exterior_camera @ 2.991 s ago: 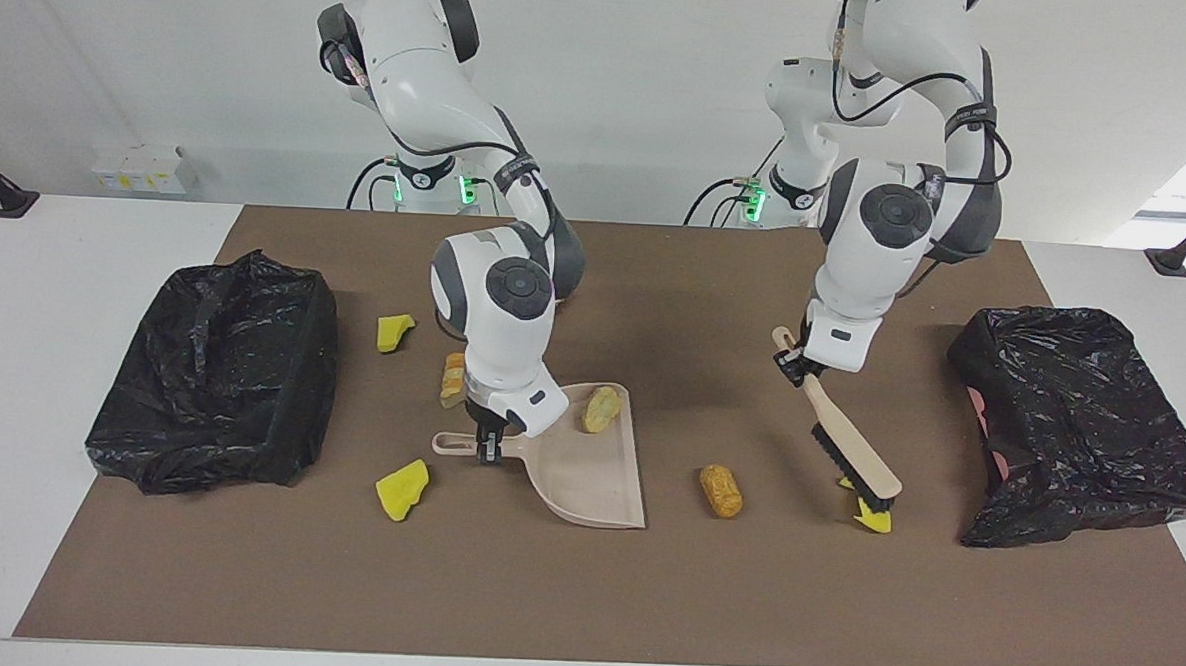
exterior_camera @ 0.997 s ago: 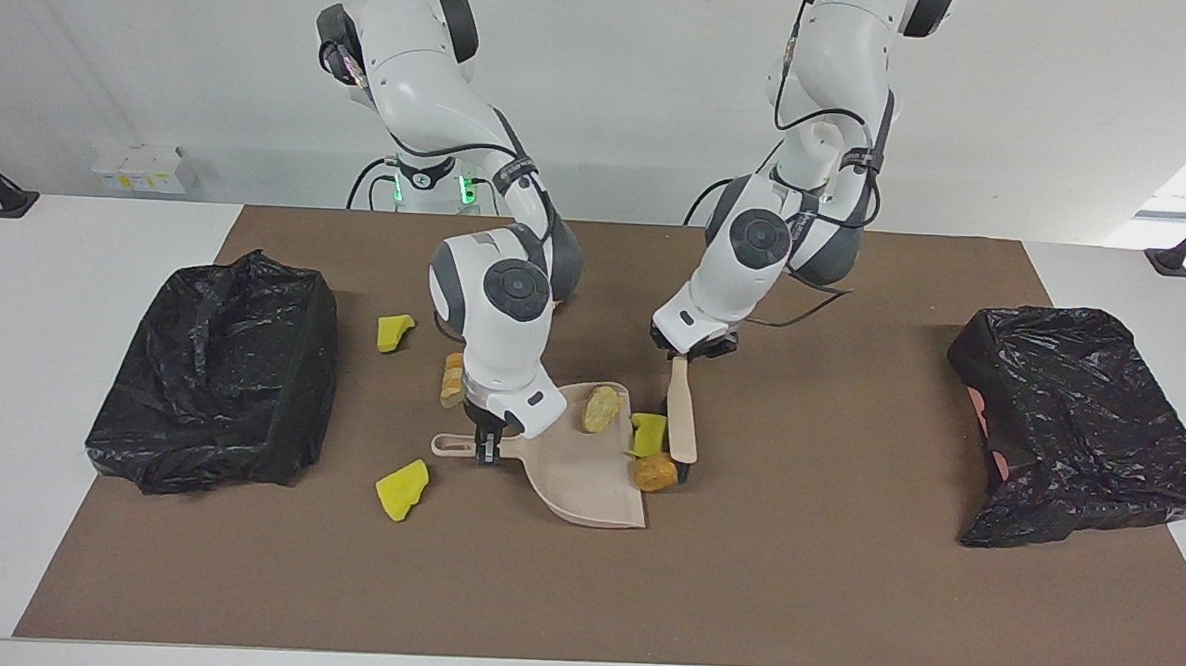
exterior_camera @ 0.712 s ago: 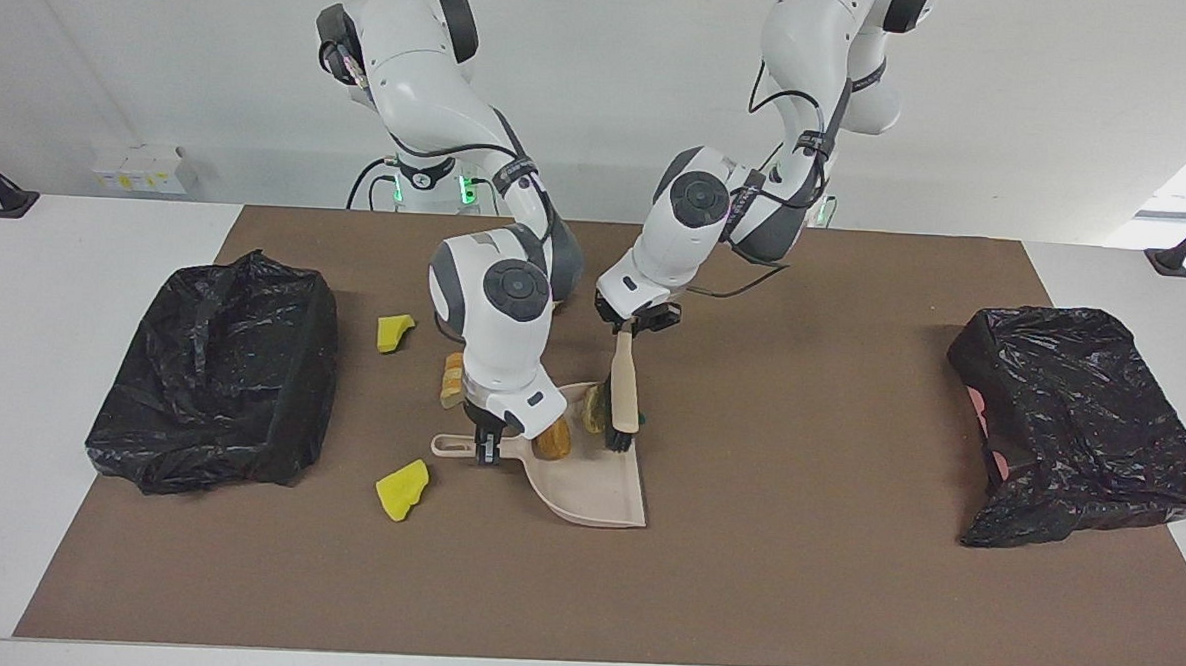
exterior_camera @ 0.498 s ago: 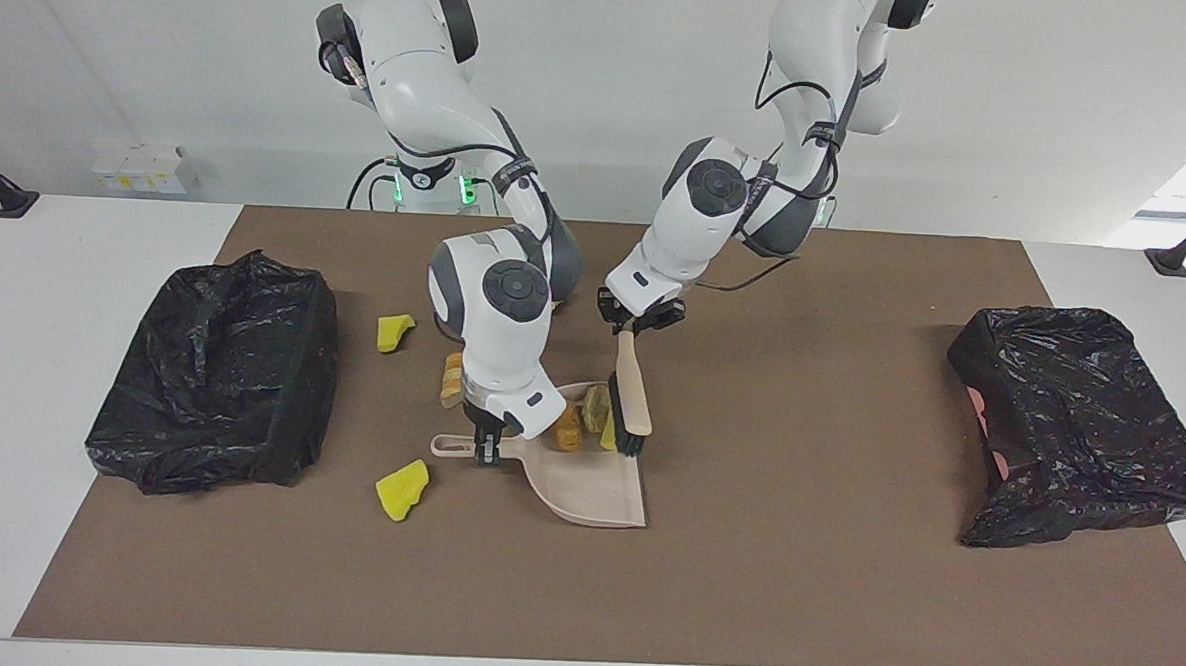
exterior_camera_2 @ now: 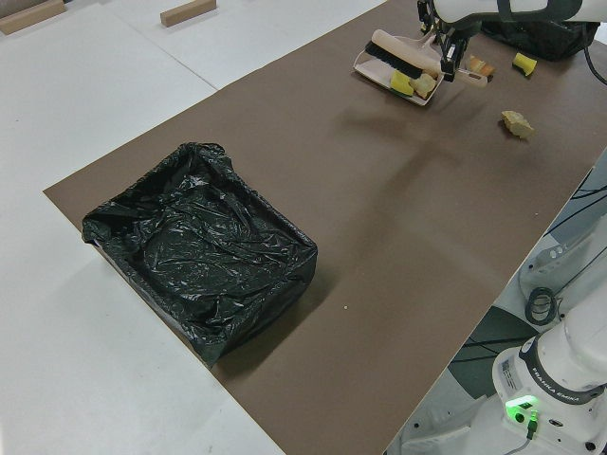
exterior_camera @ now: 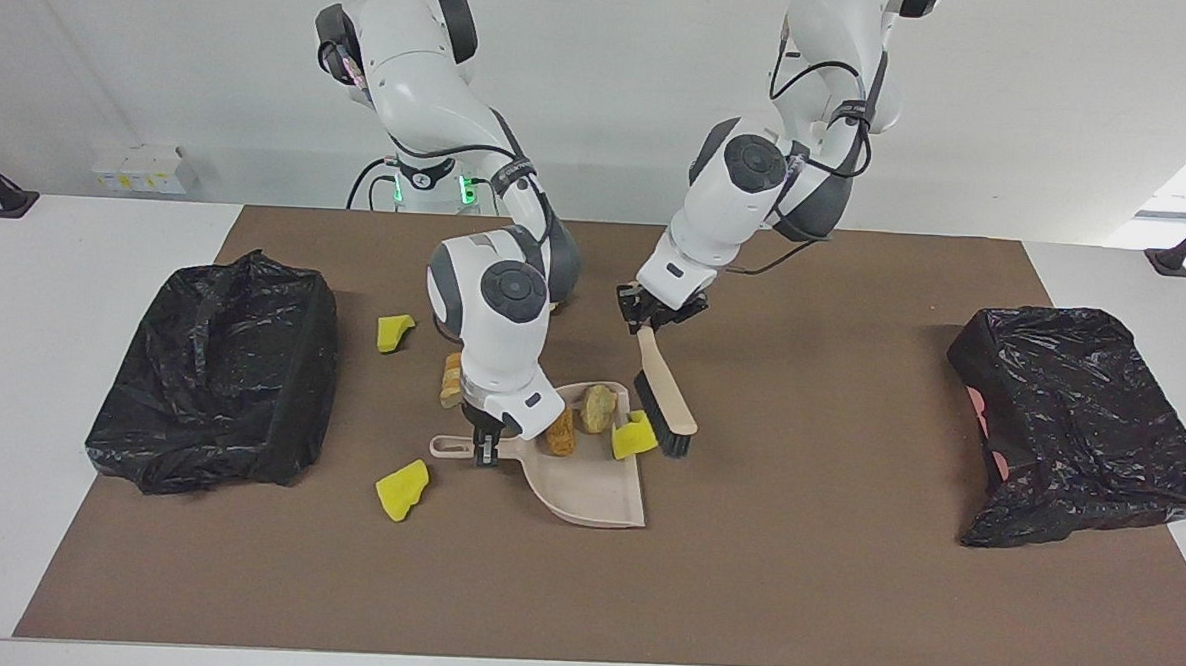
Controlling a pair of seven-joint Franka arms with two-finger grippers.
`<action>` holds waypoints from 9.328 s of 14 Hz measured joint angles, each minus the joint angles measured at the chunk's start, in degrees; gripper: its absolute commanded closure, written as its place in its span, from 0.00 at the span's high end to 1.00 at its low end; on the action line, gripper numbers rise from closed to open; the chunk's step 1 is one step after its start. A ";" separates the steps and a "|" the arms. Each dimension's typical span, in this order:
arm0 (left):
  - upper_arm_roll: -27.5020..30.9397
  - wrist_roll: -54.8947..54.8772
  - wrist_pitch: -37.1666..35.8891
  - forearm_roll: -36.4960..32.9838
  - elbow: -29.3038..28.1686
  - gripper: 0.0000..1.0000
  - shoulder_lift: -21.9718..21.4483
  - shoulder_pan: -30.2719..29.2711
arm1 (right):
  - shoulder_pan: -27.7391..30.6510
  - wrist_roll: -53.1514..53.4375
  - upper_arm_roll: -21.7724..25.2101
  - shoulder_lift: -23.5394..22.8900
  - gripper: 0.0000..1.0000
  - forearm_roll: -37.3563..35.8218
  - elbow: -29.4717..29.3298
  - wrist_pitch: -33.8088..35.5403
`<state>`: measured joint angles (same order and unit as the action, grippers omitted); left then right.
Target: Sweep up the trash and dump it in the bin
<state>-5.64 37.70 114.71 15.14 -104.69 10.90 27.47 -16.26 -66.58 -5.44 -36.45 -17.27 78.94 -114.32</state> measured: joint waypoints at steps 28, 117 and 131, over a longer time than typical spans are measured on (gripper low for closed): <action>-0.57 6.93 8.08 0.00 -28.76 1.00 -12.25 16.78 | 30.09 -28.40 0.26 26.21 0.00 3.43 14.78 9.68; -1.05 -43.96 -21.88 -15.21 4.50 1.00 -12.82 -28.81 | -13.31 103.19 -2.39 -12.39 0.60 17.45 -22.63 11.68; -1.33 -38.32 -0.56 -14.78 1.66 1.00 -6.98 -18.48 | -13.47 109.98 -2.38 2.63 1.00 17.66 -13.55 15.19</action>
<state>-6.97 -0.62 114.15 0.36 -103.03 3.92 8.98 -29.72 43.40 -7.82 -33.82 0.40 65.40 -99.12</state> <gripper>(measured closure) 0.000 0.000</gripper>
